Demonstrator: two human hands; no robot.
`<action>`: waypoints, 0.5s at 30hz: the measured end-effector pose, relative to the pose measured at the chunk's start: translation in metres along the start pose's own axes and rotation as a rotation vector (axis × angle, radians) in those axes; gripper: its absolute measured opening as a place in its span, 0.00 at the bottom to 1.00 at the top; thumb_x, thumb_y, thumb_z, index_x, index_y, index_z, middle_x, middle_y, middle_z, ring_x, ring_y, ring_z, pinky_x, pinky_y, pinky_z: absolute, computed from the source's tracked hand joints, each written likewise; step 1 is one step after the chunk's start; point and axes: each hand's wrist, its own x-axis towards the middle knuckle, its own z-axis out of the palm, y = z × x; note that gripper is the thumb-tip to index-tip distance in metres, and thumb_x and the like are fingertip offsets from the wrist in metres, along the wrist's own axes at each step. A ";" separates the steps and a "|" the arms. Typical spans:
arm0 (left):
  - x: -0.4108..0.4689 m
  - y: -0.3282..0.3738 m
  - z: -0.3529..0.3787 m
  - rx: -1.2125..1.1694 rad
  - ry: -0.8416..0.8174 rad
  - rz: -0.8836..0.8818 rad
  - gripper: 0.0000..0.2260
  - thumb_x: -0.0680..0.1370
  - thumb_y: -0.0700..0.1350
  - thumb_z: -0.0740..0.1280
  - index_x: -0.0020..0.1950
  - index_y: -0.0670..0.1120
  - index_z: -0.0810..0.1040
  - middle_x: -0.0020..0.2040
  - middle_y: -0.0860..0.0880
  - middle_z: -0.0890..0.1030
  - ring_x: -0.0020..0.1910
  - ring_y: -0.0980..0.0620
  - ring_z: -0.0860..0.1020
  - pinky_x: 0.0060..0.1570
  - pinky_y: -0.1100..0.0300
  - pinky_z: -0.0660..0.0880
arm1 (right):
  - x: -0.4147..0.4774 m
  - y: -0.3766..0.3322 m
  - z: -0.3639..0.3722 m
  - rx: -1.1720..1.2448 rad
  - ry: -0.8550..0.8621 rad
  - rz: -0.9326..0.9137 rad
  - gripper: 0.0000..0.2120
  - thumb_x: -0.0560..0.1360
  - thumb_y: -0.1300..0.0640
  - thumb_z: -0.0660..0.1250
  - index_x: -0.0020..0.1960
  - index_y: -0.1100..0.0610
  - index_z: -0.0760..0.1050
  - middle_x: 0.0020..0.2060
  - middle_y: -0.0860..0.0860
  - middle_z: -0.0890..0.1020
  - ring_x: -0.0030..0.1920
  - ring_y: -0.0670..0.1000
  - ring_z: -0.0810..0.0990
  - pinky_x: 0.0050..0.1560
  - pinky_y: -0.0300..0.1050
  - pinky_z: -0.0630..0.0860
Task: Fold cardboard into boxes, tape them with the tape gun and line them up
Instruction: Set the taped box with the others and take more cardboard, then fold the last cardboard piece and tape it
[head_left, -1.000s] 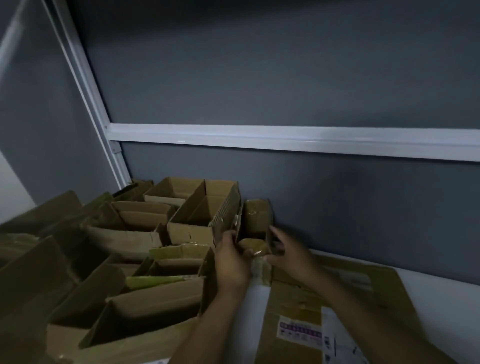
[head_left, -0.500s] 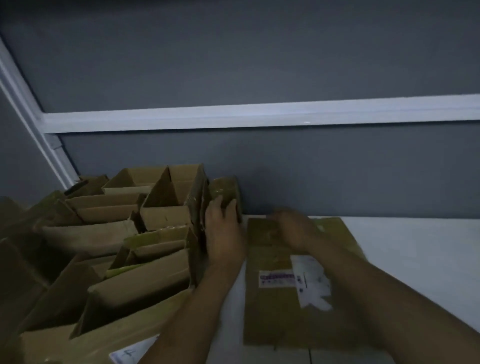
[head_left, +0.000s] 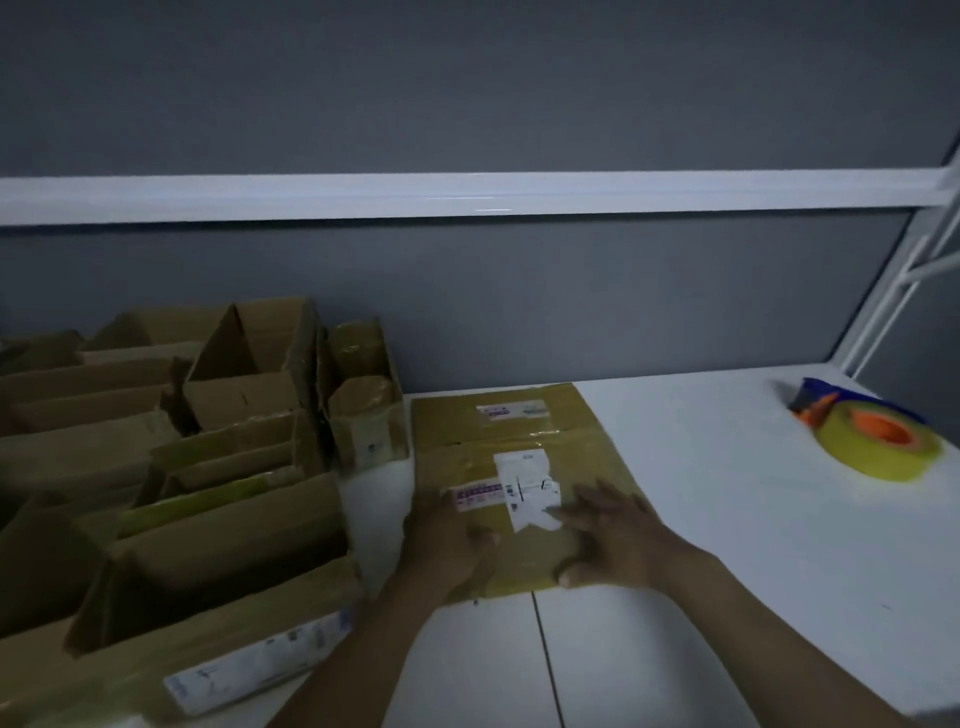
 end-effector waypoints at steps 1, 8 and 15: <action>-0.001 0.000 0.000 -0.054 0.026 -0.030 0.26 0.73 0.56 0.71 0.68 0.50 0.69 0.66 0.48 0.72 0.65 0.46 0.72 0.64 0.56 0.72 | -0.004 0.001 0.006 0.007 -0.001 -0.002 0.47 0.63 0.25 0.63 0.75 0.35 0.47 0.78 0.48 0.46 0.77 0.55 0.40 0.74 0.60 0.44; -0.005 0.001 -0.004 -0.432 0.178 -0.336 0.26 0.73 0.49 0.73 0.66 0.38 0.71 0.62 0.39 0.77 0.59 0.40 0.76 0.57 0.52 0.75 | -0.020 0.031 0.030 -0.143 0.115 -0.149 0.53 0.56 0.19 0.30 0.77 0.40 0.46 0.78 0.51 0.52 0.77 0.55 0.51 0.76 0.49 0.50; -0.025 0.042 0.014 -0.846 0.180 -0.257 0.11 0.76 0.41 0.69 0.58 0.46 0.75 0.57 0.45 0.80 0.53 0.45 0.79 0.55 0.48 0.78 | -0.050 0.073 0.038 0.157 0.294 -0.205 0.47 0.66 0.23 0.34 0.72 0.45 0.67 0.69 0.40 0.66 0.71 0.43 0.64 0.69 0.31 0.55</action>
